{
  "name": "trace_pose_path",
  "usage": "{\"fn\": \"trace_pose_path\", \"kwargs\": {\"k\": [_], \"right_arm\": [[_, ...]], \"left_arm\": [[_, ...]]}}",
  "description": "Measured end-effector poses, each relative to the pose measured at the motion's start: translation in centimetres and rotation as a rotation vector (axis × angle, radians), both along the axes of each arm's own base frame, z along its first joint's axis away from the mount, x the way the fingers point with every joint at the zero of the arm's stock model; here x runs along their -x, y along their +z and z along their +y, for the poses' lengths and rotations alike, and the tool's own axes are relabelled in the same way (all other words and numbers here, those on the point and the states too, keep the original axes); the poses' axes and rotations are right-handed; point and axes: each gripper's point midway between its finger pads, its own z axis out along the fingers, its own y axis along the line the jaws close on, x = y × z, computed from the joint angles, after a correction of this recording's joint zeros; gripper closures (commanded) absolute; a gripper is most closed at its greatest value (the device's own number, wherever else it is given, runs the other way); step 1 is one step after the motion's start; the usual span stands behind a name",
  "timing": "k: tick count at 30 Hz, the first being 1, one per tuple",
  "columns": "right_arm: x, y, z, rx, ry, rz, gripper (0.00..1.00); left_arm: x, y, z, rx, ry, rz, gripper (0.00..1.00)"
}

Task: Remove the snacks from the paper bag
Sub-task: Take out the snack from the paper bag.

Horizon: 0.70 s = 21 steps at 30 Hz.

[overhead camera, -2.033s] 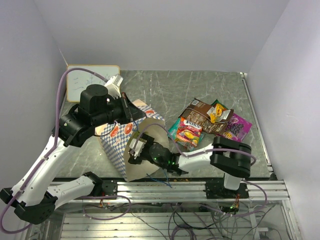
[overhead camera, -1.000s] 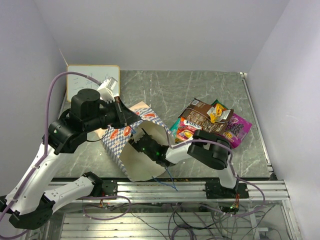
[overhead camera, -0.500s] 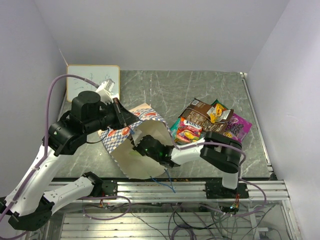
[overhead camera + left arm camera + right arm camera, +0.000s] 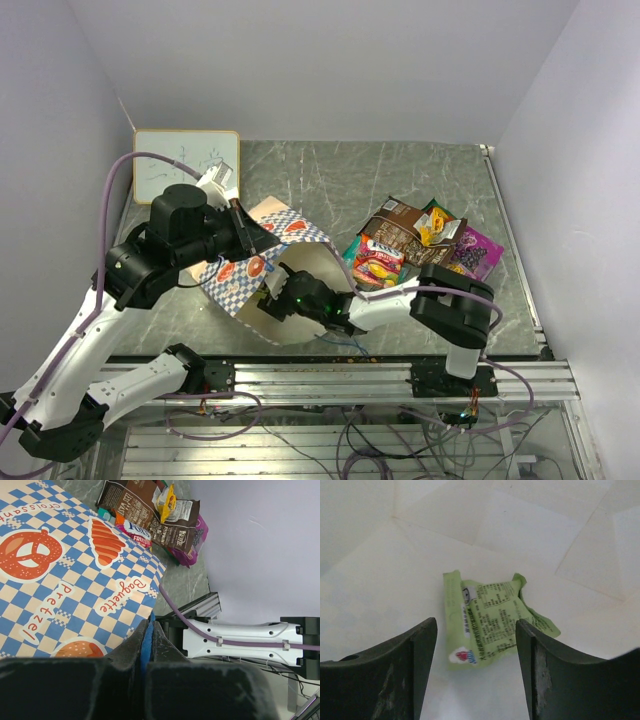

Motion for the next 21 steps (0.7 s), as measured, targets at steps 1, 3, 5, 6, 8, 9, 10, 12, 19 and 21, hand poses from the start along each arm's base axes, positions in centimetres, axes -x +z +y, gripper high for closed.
{"fn": "trace_pose_path", "kwargs": {"k": [1, 3, 5, 6, 8, 9, 10, 12, 19, 21], "right_arm": [[-0.1, -0.2, 0.0, 0.005, 0.000, -0.002, 0.33], [-0.5, -0.9, 0.1, 0.017, -0.006, -0.002, 0.22], [-0.9, -1.9, 0.1, 0.037, -0.009, 0.000, 0.09], [-1.1, -2.3, 0.1, 0.048, -0.009, -0.001, 0.08], [-1.4, -2.9, 0.2, 0.059, -0.004, -0.006, 0.09], [-1.7, -3.0, 0.4, 0.055, 0.001, -0.008, 0.10], [-2.0, -3.0, 0.8, 0.047, 0.002, -0.009, 0.12], [-2.4, -3.1, 1.3, 0.035, 0.006, -0.009, 0.20], [-3.1, -4.0, 2.3, -0.003, 0.002, 0.023, 0.64], [-3.0, -4.1, 2.2, -0.003, -0.001, 0.029, 0.70]], "left_arm": [[0.0, 0.0, 0.0, 0.000, 0.000, -0.001, 0.93], [0.0, -0.1, 0.0, -0.002, 0.000, 0.001, 0.93], [-0.1, -0.1, -0.1, -0.005, -0.002, 0.002, 0.93], [-0.1, -0.2, -0.1, -0.006, -0.003, 0.002, 0.93], [-0.1, -0.2, -0.1, -0.006, -0.006, 0.003, 0.93], [0.0, -0.2, -0.2, -0.004, -0.009, 0.004, 0.93], [0.0, -0.1, -0.2, -0.002, -0.013, 0.004, 0.93], [0.0, -0.1, -0.4, 0.003, -0.019, 0.002, 0.93], [0.1, -0.4, -0.4, 0.001, -0.023, 0.007, 0.93], [0.2, -0.4, -0.3, 0.000, -0.022, 0.010, 0.93]]}}
